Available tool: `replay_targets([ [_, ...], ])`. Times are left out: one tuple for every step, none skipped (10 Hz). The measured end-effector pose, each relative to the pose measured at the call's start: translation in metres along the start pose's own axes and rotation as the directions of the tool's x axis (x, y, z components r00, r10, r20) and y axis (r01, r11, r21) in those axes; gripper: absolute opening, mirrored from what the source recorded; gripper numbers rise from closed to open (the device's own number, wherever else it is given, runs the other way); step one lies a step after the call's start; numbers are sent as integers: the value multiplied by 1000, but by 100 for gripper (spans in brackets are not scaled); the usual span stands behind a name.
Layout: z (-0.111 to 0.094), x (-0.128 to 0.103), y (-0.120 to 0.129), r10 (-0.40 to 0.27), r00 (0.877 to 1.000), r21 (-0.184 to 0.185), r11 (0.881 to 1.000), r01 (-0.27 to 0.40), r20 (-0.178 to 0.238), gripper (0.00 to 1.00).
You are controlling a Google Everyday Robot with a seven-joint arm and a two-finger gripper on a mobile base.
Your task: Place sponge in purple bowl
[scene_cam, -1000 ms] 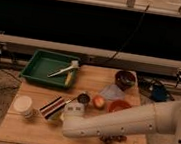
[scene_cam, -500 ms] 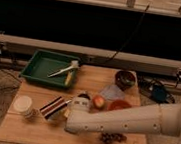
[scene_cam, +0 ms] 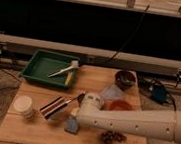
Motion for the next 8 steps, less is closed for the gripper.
replay_targets([
  [0, -1, -3, -8, 1000, 0, 1000, 8, 7, 80],
  [0, -1, -5, -17, 1000, -7, 1000, 17, 11, 80],
  [0, -3, -10, -29, 999, -8, 1000, 29, 13, 80],
  [1, -4, -15, -39, 999, -6, 999, 39, 16, 80],
  [1, -5, -18, -50, 999, -10, 999, 50, 17, 80],
  [0, -5, -21, -60, 998, -9, 998, 60, 19, 80],
  [0, -6, -21, -60, 998, -10, 998, 60, 20, 80],
  [0, -5, -21, -60, 998, -10, 998, 60, 20, 80],
])
